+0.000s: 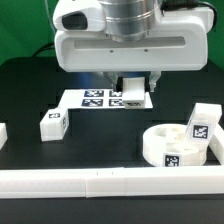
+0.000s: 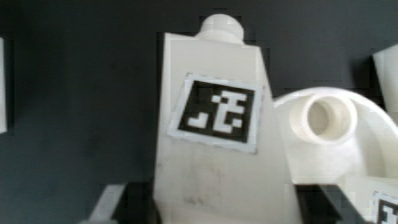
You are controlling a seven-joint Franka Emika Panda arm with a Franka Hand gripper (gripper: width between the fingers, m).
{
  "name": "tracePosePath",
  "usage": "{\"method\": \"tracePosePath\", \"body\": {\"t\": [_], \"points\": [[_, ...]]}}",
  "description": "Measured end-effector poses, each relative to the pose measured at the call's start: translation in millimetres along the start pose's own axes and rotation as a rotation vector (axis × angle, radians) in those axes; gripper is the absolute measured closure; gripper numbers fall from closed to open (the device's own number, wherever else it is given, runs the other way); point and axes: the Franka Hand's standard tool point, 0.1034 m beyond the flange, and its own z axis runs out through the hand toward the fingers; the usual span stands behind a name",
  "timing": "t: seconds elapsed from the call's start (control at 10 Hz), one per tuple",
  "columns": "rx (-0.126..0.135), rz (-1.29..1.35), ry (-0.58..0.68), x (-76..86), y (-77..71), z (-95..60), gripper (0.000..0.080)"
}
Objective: Assemble stool
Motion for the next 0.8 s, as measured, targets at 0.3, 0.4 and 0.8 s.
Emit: {"method": "tracePosePath", "body": {"t": [0.3, 0.4, 0.8], "points": [[-0.002, -0.023, 0.223, 13.4, -10.4, -8.6, 0.0476], [-0.013, -0.048, 0.313, 16.9, -17.0, -14.6, 0.0476], [-0.025, -0.071, 0.6, 28.4, -22.0, -16.8, 0.0476]]}}
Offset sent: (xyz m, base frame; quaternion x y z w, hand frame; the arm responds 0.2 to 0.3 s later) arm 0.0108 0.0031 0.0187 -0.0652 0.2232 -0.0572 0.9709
